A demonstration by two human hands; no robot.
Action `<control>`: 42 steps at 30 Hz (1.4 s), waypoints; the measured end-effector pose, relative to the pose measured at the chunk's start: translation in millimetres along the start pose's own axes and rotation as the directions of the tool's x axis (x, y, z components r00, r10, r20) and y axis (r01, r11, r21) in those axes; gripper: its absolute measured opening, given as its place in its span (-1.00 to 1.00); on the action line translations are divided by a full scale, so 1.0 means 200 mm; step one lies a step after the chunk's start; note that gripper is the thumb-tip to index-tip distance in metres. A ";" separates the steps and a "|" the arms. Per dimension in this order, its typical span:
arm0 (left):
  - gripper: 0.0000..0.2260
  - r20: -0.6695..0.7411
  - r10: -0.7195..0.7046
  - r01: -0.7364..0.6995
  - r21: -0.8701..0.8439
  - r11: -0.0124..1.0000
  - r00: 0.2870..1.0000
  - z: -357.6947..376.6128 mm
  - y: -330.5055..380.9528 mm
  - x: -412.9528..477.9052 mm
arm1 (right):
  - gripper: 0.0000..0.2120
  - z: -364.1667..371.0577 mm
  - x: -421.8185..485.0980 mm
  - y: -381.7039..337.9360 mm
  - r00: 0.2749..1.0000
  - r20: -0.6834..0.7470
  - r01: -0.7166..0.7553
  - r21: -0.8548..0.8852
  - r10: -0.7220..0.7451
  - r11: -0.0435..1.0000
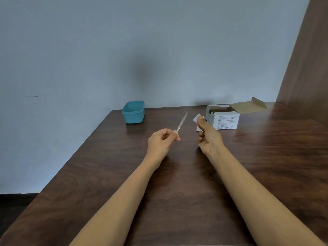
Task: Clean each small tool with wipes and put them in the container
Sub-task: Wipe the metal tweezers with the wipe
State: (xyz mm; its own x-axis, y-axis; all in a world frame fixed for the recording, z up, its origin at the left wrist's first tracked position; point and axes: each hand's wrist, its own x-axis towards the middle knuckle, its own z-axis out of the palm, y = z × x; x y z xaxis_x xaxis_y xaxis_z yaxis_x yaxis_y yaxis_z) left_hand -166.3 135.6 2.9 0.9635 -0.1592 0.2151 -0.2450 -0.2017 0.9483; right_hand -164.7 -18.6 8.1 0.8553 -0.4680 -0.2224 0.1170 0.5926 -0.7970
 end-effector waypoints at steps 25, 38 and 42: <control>-0.87 -0.032 0.564 -0.363 0.736 0.572 0.825 0.01 -0.03 -0.02 | -0.86 0.05 -0.12 0.08 0.979 0.188 0.146 -0.369 -0.080 0.918; -0.91 -0.060 0.374 -0.273 0.580 0.768 0.925 0.03 -0.02 -0.03 | -0.83 0.06 -0.13 0.07 0.981 0.118 0.185 -0.383 -0.151 0.905; -0.88 -0.041 0.359 -0.271 0.579 0.769 0.933 0.04 -0.01 -0.04 | -0.83 0.05 -0.12 0.07 0.986 0.108 0.157 -0.364 -0.126 0.918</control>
State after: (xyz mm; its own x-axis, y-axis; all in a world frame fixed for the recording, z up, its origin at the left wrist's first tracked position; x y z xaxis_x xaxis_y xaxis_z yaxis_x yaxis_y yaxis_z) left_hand -173.8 129.8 -2.6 0.8151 -0.1816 0.5501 -0.5115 -0.6714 0.5363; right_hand -178.7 8.4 8.6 0.8834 -0.4649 -0.0584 0.0581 0.2325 -0.9709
